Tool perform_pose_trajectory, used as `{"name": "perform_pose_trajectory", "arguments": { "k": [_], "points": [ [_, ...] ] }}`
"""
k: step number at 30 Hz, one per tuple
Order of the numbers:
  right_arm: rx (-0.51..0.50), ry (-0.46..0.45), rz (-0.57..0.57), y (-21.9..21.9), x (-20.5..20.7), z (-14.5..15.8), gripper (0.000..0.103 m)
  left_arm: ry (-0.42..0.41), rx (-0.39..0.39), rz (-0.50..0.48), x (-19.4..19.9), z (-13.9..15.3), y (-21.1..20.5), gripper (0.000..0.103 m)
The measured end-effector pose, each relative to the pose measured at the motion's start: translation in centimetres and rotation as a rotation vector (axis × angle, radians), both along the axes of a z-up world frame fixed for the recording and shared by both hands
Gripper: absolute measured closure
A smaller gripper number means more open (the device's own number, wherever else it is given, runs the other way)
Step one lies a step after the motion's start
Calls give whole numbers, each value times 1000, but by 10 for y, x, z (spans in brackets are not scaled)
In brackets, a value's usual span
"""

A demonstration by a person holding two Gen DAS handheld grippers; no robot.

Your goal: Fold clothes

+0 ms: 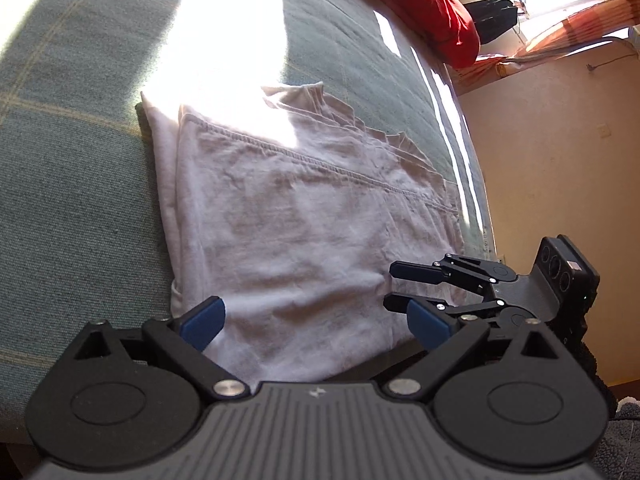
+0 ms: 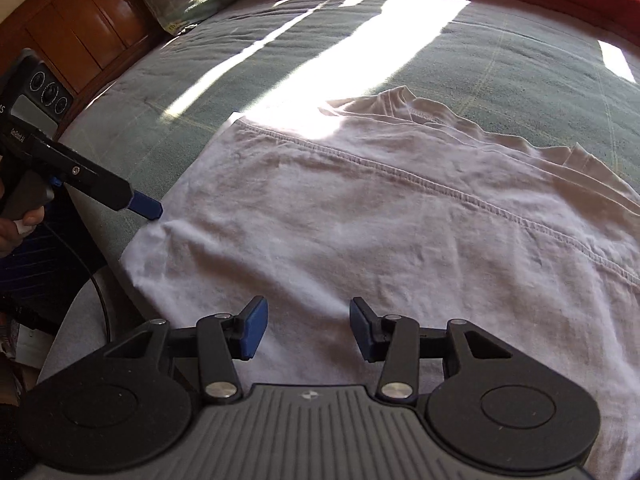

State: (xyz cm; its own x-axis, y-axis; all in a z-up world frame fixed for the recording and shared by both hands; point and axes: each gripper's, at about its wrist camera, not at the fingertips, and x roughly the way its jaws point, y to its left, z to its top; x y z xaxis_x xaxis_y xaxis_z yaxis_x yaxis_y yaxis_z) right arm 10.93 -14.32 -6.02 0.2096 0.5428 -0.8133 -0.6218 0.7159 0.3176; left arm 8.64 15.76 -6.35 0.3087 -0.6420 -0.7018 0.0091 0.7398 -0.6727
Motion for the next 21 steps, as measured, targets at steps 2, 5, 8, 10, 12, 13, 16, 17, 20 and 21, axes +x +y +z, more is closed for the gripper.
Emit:
{"name": "perform_pose_trajectory", "arguments": {
  "k": [2,5,8,10,12,13,16,17,20,21],
  "points": [
    [-1,-24,-77,-8,3,5,37,-44,61,-25,4,9,-18,6],
    [-7,-57,-207,-26,3,11,29,-103,145,-76,10,13,-55,6],
    [-38,-76,-344,-52,3,11,21,-163,176,-96,13,12,-93,6],
    [-48,-64,-400,-69,3,9,21,-182,190,-98,13,7,-115,6],
    [-79,-81,-461,-84,1,7,19,-183,257,-84,12,0,-134,6],
    [-97,-92,-486,-90,-1,5,17,-171,292,-79,12,-4,-140,6],
    [-115,-104,-528,-103,-5,-1,14,-175,408,-79,5,-13,-157,6],
    [-116,-100,-535,-107,-7,-5,14,-171,441,-72,2,-11,-162,6],
    [-102,-95,-552,-115,-13,-9,14,-219,494,-37,-6,5,-173,6],
    [-90,-98,-554,-118,-15,-8,14,-248,503,-27,-9,12,-177,6]
  ]
}}
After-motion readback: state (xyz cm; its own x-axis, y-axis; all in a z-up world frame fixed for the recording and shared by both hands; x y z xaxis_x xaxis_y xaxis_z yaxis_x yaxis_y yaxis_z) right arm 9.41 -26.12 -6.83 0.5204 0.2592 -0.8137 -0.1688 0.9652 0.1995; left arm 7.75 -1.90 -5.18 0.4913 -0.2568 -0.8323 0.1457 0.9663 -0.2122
